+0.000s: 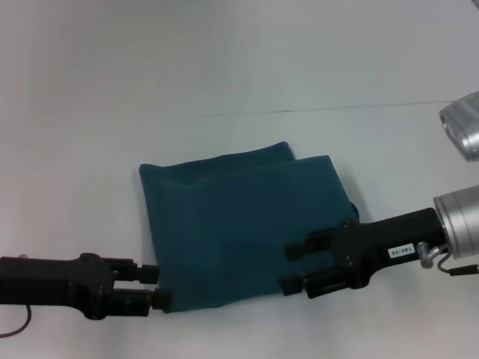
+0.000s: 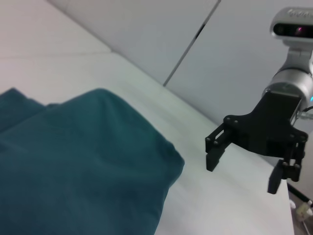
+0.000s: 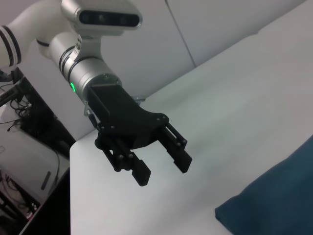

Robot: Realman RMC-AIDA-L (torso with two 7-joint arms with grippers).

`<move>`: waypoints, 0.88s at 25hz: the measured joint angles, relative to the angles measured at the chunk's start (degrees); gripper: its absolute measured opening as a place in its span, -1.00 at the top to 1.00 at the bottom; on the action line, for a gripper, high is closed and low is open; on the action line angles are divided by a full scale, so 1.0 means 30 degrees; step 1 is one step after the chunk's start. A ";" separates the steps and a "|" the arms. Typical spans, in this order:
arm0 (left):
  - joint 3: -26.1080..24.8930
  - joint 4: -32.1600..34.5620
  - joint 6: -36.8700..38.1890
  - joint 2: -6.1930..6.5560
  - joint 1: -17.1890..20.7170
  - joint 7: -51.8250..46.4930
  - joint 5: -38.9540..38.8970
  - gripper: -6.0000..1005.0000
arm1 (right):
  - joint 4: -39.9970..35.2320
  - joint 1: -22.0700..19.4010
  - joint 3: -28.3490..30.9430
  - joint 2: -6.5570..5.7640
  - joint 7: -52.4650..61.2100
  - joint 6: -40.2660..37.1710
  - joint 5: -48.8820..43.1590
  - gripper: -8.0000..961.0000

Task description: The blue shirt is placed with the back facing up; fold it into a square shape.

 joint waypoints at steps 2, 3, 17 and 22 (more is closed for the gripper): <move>0.0183 0.0380 0.0022 -0.0056 -0.0044 -0.0383 0.0263 -0.30 | 0.0157 0.0065 -0.0202 -0.0066 0.0142 0.0018 -0.0037 -0.68; 0.0315 0.0668 0.0024 -0.0118 -0.0060 -0.0589 0.0375 -0.31 | 0.0155 0.0069 -0.0245 -0.0096 0.0196 0.0021 -0.0044 -0.68; 0.1003 0.1453 -0.0853 -0.1048 -0.0719 -0.0638 0.0291 -0.67 | 0.0190 0.0142 -0.1241 -0.0149 0.0019 0.0532 -0.0127 -0.68; 0.0933 0.1412 -0.1124 -0.0946 -0.0780 -0.1055 0.0338 -0.67 | 0.0080 0.0148 -0.1250 -0.0201 0.0101 0.0462 -0.0045 -0.68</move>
